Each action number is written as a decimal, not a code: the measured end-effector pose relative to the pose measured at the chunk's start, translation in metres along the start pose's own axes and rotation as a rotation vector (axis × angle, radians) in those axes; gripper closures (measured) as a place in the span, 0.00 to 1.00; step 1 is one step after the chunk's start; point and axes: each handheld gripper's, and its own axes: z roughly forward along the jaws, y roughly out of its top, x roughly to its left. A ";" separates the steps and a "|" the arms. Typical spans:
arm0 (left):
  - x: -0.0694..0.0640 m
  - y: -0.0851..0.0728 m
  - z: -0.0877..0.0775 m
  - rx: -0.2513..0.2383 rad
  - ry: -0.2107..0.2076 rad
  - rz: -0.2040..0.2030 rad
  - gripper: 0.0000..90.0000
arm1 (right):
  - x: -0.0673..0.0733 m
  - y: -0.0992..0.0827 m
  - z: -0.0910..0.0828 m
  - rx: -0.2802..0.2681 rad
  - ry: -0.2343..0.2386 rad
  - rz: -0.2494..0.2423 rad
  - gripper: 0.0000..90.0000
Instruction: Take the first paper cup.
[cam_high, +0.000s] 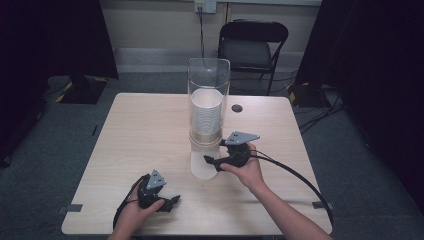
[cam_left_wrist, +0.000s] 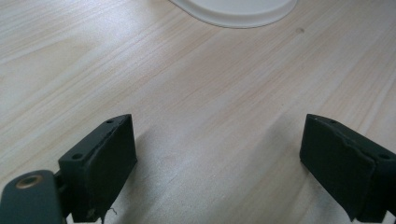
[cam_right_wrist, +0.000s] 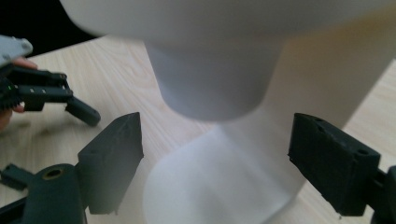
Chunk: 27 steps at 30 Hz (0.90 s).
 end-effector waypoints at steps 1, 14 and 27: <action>0.000 0.000 0.000 0.000 0.000 0.001 0.11 | 0.001 0.005 0.002 -0.003 -0.002 -0.002 0.20; 0.000 0.000 0.000 0.005 0.001 0.002 0.11 | 0.002 0.019 0.015 -0.046 -0.007 -0.012 0.37; 0.000 0.000 0.000 0.005 0.001 0.002 0.11 | 0.004 0.012 0.016 -0.072 -0.014 -0.025 0.40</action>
